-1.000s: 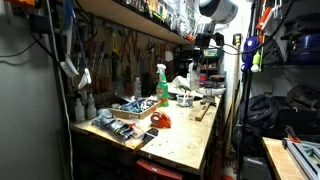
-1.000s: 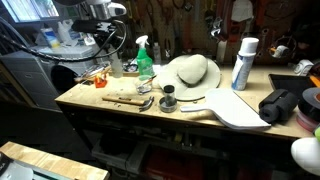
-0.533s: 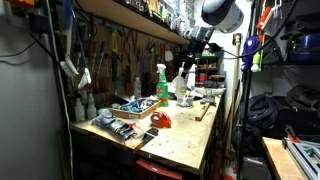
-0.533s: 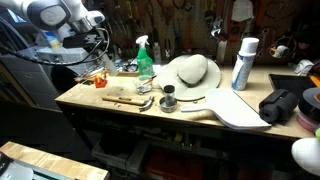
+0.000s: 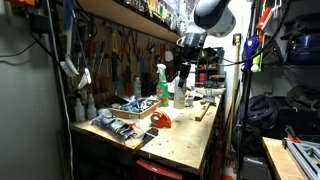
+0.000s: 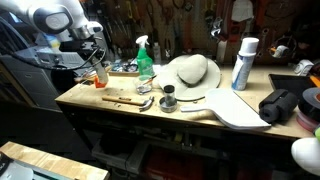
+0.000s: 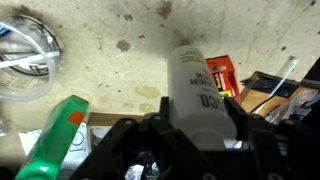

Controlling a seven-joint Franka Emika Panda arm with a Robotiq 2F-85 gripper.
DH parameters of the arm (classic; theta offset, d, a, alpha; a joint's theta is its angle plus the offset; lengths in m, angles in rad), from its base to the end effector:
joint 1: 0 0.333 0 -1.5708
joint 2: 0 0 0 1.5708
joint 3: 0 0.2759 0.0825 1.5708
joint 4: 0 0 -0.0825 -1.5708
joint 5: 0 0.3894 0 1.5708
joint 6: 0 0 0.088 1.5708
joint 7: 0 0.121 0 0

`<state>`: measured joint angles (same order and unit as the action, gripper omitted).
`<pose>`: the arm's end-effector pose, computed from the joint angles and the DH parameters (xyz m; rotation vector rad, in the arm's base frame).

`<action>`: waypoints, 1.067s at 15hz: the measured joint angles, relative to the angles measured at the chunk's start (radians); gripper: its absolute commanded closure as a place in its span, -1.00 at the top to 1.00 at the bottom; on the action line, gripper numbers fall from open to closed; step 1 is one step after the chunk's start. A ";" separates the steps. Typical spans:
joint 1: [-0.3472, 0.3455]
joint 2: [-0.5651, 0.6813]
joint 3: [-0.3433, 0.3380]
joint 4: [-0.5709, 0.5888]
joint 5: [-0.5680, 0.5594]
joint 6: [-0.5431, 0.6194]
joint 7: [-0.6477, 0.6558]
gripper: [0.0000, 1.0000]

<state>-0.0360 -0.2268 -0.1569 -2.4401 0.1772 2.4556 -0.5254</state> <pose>0.4855 -0.0921 0.3556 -3.0256 -0.3163 -0.4269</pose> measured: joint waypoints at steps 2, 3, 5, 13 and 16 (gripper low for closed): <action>0.009 0.043 0.030 0.040 -0.014 0.001 0.054 -0.39; 0.014 0.062 0.039 0.065 -0.014 0.001 0.072 -0.39; 0.017 0.091 0.052 0.113 -0.016 0.002 0.099 -0.39; 0.013 0.234 0.060 0.242 -0.083 0.015 0.188 -0.39; 0.011 0.294 0.069 0.286 -0.082 0.032 0.210 -0.39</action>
<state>-0.0245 0.0675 -0.0883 -2.1544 0.0950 2.4877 -0.3155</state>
